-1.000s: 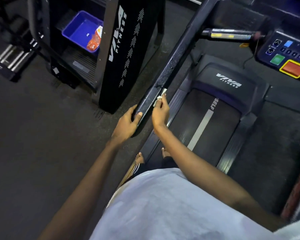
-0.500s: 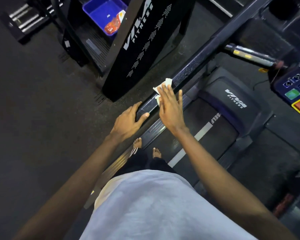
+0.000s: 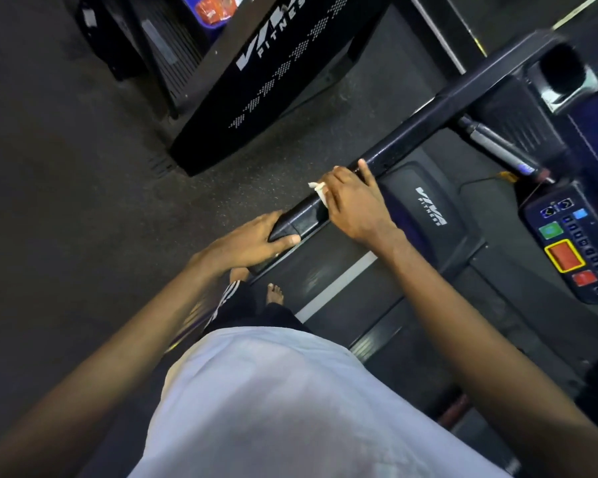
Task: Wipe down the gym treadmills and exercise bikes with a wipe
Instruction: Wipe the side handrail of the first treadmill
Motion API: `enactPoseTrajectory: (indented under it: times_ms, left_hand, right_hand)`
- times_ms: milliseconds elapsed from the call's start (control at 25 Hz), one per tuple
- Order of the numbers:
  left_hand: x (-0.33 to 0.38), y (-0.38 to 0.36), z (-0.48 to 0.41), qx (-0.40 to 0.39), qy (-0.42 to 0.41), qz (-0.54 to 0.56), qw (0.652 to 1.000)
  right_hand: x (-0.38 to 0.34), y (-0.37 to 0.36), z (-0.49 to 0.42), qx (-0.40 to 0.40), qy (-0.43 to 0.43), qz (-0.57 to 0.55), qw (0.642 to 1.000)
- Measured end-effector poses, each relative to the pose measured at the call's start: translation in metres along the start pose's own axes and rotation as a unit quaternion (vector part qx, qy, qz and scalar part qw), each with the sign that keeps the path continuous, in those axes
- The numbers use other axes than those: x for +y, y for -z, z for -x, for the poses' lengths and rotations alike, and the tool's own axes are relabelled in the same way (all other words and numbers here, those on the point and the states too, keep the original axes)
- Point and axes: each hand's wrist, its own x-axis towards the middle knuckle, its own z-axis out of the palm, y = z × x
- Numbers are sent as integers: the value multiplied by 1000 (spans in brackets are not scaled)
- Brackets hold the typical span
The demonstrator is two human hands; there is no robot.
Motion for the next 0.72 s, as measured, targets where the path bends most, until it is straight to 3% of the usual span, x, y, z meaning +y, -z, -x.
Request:
enactPoseTrajectory:
  times_ms: [80, 240, 440, 600, 720]
  left_hand:
    - [-8, 2, -3, -12, -7, 19, 1000]
    - [-15, 7, -12, -46, -1, 32, 998]
    - [-17, 21, -20, -86, -1, 46, 995]
    - [-23, 24, -28, -114, 9, 40, 993]
    - [-19, 28, -28, -123, 1, 39, 992]
  right_hand:
    - [-5, 6, -11, -34, -11, 28, 999]
    - [-27, 12, -29, -158, 58, 34, 985]
    - [-24, 32, -62, -234, -49, 132, 962]
    - [-43, 20, -69, -326, -21, 112, 938]
    - [-28, 24, -68, -282, -44, 128, 950]
